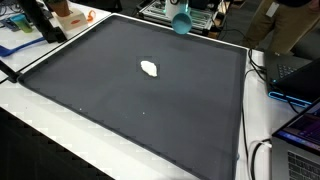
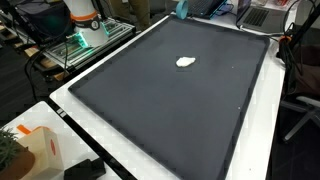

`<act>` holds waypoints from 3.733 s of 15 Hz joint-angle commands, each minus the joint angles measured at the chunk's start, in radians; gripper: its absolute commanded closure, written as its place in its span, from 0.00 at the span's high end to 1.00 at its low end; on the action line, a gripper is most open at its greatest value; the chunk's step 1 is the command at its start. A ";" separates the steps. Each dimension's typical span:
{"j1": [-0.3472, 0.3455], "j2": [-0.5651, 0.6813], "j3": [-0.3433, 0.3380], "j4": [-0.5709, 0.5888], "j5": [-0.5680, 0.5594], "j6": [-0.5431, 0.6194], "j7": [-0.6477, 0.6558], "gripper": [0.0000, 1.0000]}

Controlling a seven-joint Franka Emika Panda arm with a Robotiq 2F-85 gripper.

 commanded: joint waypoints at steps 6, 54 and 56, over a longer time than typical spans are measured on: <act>-0.061 0.152 -0.126 0.059 -0.001 0.040 -0.030 0.22; 0.068 0.052 -0.064 -0.032 -0.061 -0.023 0.015 0.22; 0.097 -0.058 -0.038 -0.139 -0.009 0.006 0.018 0.22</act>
